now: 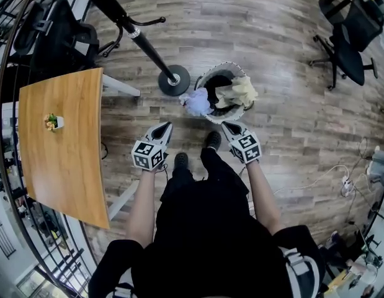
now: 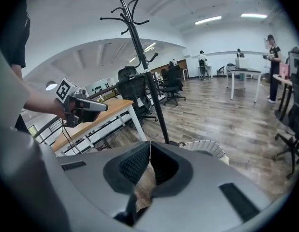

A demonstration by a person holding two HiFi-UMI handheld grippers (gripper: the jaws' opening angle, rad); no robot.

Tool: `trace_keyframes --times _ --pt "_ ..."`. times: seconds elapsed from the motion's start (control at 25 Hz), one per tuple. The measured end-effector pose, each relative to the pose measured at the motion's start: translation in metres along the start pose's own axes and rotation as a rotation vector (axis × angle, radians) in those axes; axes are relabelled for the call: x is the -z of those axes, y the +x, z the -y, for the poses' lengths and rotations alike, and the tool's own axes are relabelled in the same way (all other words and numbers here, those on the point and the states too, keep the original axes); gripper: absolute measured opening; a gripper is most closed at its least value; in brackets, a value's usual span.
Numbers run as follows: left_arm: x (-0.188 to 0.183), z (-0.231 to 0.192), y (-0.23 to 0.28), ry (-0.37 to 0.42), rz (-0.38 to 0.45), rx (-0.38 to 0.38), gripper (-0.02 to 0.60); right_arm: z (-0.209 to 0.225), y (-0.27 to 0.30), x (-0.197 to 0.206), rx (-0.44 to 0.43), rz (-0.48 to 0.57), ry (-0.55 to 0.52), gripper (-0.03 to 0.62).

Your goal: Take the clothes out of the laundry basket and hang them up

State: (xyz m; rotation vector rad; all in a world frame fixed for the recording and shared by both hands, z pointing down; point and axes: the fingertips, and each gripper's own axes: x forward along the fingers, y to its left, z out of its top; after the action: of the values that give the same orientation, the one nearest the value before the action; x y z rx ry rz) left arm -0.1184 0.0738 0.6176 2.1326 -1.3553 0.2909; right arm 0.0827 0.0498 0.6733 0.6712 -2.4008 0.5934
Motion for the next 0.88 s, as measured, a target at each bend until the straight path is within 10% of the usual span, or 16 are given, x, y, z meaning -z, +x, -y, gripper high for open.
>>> trace_keyframes --times 0.36,0.88 --pt "0.014 0.001 0.010 -0.024 0.007 -0.083 0.096 0.013 0.015 0.008 -0.083 -0.012 -0.034 0.187" --pt "0.064 -0.026 0.036 -0.017 -0.120 -0.057 0.162 0.022 0.061 0.050 -0.088 -0.096 0.013 0.233"
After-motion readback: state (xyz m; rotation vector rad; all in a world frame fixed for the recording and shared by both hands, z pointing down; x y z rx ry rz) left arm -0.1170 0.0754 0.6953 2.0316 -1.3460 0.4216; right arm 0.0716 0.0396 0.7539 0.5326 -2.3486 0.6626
